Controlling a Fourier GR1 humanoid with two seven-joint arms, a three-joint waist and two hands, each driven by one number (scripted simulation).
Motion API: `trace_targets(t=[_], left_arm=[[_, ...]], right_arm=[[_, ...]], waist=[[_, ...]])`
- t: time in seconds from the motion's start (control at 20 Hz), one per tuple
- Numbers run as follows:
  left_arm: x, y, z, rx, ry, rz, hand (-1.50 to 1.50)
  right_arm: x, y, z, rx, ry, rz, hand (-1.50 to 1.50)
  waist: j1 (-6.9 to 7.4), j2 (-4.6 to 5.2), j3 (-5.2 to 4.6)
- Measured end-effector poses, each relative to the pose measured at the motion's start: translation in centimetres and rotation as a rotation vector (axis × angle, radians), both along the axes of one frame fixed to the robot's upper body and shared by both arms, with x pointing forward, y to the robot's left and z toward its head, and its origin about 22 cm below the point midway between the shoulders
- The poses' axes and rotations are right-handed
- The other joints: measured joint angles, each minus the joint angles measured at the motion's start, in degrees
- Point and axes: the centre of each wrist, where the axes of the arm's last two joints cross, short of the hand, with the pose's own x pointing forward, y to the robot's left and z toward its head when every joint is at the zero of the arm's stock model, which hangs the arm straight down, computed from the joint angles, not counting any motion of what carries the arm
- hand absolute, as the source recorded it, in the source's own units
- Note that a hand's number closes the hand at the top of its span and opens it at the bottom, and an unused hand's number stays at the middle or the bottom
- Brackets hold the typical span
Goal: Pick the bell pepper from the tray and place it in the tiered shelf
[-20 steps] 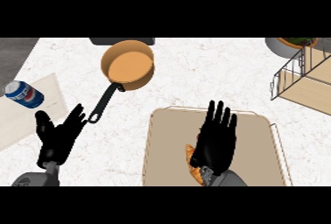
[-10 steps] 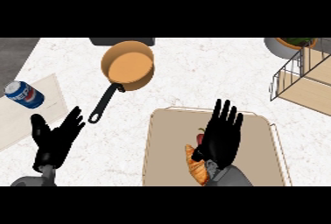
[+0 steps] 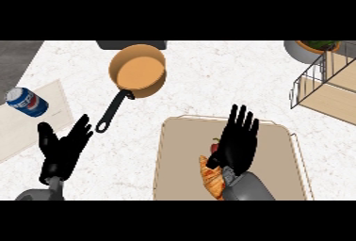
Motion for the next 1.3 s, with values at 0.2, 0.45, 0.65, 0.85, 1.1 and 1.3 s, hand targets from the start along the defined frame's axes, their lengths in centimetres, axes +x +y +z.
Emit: trace_targets(t=[0.2, 0.45, 0.65, 0.85, 1.1, 1.3], left_arm=[[0.4, -0.1, 0.5, 0.001, -0.002, -0.003, 0.00], [0.4, -0.2, 0.4, 0.001, -0.001, -0.005, 0.00], [0.6, 0.0, 0.2, -0.004, 0.003, -0.003, 0.00], [0.2, -0.1, 0.1, -0.001, 0.005, -0.001, 0.00], [-0.1, 0.3, 0.0, -0.001, 0.001, 0.020, 0.00], [-0.5, 0.9, 0.1, 0.001, 0.005, 0.024, 0.00]], right_arm=[[0.3, -0.5, -0.5, -0.006, 0.107, 0.042, 1.50], [1.0, 0.1, -1.0, 0.034, 0.121, 0.076, 1.50], [0.8, 1.2, -1.0, 0.033, 0.087, 0.126, 1.50], [0.0, 1.2, -0.7, 0.045, 0.041, 0.184, 1.50], [0.1, -5.1, 1.3, 0.293, 0.029, 0.227, 1.50], [-0.5, -10.3, 4.9, 0.407, -0.074, 0.255, 1.50]], waist=[[0.13, -0.29, -0.26], [0.17, -0.61, -0.42], [0.04, -0.52, -0.39], [-0.12, -0.28, -0.26], [-1.35, 0.16, 0.16], [-1.66, 0.23, 0.19]])
